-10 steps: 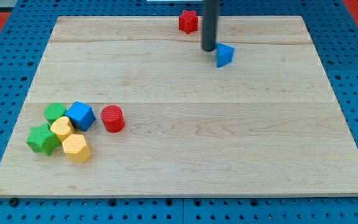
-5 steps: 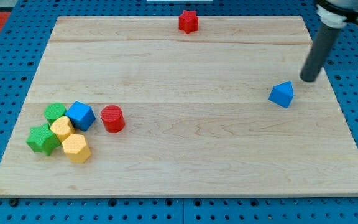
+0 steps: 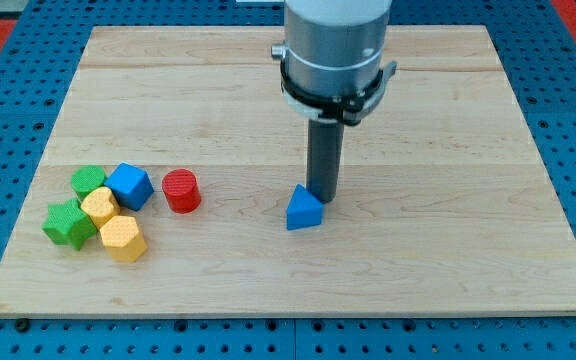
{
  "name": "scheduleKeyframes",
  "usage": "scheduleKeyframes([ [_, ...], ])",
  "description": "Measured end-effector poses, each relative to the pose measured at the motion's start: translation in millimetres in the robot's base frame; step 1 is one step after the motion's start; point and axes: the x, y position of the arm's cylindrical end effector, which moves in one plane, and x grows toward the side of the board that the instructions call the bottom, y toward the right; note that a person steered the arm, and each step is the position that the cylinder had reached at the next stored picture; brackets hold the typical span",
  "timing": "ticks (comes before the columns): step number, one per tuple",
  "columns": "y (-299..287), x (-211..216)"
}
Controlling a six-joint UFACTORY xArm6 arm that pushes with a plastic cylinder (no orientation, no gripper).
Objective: Drag the blue triangle into the group of blocks
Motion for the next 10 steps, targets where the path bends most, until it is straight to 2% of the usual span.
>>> scheduleKeyframes([
  [1,10.3,18.6],
  [2,-12.2,28.0],
  [3,-57.6,27.7],
  [4,-69.0,21.3],
  [5,-65.8,-2.7],
  [6,-122.4,1.7],
  [7,-130.8,13.2],
  [8,-109.5,18.0],
  [10,-162.7,29.1],
])
